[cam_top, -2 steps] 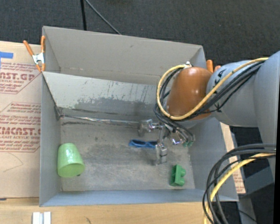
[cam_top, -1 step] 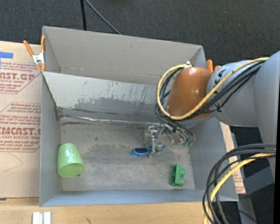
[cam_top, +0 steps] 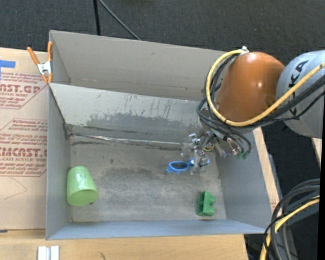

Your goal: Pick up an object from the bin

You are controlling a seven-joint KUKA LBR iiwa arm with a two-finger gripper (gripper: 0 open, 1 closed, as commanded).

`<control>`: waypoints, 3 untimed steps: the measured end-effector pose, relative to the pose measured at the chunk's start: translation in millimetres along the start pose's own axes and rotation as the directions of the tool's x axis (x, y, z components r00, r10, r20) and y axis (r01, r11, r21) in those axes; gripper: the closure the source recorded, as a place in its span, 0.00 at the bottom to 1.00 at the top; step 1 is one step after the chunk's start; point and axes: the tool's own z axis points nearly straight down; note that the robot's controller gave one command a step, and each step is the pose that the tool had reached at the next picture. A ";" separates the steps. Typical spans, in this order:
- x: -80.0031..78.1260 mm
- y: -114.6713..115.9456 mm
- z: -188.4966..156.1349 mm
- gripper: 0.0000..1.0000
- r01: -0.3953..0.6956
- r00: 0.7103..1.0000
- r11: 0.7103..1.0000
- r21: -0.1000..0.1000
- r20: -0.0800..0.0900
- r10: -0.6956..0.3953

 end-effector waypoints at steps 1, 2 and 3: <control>22.6 -36.6 -95.2 1.00 -0.050 0.999 0.999 0.002 0.002 0.050; 22.7 -34.5 -90.2 0.00 -0.047 0.999 0.999 -0.002 -0.005 0.047; 37.3 -40.9 43.8 0.00 0.324 0.946 0.946 -0.010 -0.010 -0.324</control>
Offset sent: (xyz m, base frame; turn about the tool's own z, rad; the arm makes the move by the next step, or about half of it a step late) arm -0.0101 -0.0410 0.0900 0.0462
